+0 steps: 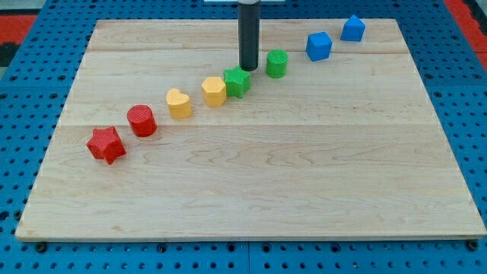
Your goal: Move your arm to the top of the yellow hexagon
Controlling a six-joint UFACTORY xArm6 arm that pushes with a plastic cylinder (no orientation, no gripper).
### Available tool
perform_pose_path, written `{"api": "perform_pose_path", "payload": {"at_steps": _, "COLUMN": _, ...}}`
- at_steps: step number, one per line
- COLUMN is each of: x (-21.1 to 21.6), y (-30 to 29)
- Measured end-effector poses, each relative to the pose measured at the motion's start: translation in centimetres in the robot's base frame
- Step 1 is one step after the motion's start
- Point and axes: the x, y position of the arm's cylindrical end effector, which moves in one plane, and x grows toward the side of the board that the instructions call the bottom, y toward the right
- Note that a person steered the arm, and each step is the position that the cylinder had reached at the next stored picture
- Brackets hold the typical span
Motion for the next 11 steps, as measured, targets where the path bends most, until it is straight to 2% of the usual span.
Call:
{"api": "perform_pose_path", "payload": {"at_steps": 1, "x": -1.6, "y": 0.0}}
{"api": "perform_pose_path", "payload": {"at_steps": 4, "x": -1.0, "y": 1.1}}
{"api": "perform_pose_path", "payload": {"at_steps": 5, "x": -1.0, "y": -1.2}}
{"api": "perform_pose_path", "payload": {"at_steps": 6, "x": -1.0, "y": -6.1}}
{"api": "perform_pose_path", "payload": {"at_steps": 9, "x": 2.7, "y": -7.6}}
{"api": "perform_pose_path", "payload": {"at_steps": 11, "x": 3.0, "y": -6.8}}
